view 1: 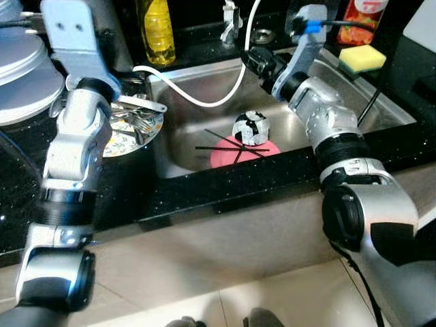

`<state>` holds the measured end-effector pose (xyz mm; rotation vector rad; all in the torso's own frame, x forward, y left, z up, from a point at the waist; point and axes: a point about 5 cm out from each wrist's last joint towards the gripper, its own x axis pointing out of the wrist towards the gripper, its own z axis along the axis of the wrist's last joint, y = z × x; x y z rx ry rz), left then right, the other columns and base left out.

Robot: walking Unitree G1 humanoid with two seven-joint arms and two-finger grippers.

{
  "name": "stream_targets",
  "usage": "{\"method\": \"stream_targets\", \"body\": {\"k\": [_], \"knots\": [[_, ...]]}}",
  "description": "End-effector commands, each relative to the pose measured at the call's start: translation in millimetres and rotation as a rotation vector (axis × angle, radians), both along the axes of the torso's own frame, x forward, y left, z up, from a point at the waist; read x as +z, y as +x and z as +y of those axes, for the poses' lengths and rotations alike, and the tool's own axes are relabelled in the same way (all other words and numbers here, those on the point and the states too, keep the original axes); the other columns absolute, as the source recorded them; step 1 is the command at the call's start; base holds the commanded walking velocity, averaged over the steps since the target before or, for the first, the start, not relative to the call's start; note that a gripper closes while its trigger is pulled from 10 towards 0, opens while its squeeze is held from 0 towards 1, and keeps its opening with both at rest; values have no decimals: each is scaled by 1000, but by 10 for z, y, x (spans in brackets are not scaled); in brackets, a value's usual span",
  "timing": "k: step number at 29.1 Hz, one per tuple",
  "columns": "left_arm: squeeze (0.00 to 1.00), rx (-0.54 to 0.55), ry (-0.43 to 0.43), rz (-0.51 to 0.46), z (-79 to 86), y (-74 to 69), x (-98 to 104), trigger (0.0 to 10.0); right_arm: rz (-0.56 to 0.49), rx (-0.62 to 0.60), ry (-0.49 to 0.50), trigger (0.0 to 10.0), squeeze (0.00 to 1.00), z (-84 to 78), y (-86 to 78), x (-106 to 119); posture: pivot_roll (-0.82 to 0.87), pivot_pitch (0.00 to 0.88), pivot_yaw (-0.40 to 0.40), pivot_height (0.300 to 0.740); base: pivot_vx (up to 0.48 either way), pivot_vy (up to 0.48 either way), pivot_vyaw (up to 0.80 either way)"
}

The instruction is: Kitchen organization

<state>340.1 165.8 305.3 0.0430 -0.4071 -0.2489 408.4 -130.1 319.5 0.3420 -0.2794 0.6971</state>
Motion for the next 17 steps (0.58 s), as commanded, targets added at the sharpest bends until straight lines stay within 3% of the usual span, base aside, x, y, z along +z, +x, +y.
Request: {"method": "stream_targets", "body": {"k": [1, 4, 8, 10, 12, 13, 14, 17], "knots": [[0, -140, 47, 21, -82, -111, -20, 10000, -40, 131, 86, 10000, 0, 74, -96, 115, -38, 64, 76, 740, 0, 0, 0], [0, -225, 62, 24, -158, -195, -22, 10000, -85, 177, 81, 10000, 0, 107, -178, 150, -43, 64, 80, 740, 0, 0, 0], [0, -166, 92, 42, -142, -145, -62, 10000, -89, 174, 70, 10000, 0, 117, -189, 137, -45, 65, 79, 740, 0, 0, 0], [0, -26, 80, 76, -5, -21, -81, 10000, -91, 159, 59, 10000, 0, 110, -186, 122, -47, 65, 79, 740, 0, 0, 0], [0, 159, 12, 152, 227, 113, -111, 10000, -91, 149, 59, 10000, 0, 106, -187, 113, -45, 65, 78, 740, 0, 0, 0], [0, 159, 12, 152, 227, 113, -111, 10000, -91, 149, 59, 10000, 0, 106, -187, 113, -45, 65, 78, 740, 0, 0, 0], [0, 302, -41, 217, 480, 168, -155, 10000, -88, 155, 60, 10000, 0, 119, -216, 100, -44, 64, 80, 740, 0, 0, 0], [0, 347, -55, 234, 598, 147, -166, 10000, -82, 165, 59, 10000, 0, 127, -270, 90, -44, 64, 81, 740, 0, 0, 0]]}}
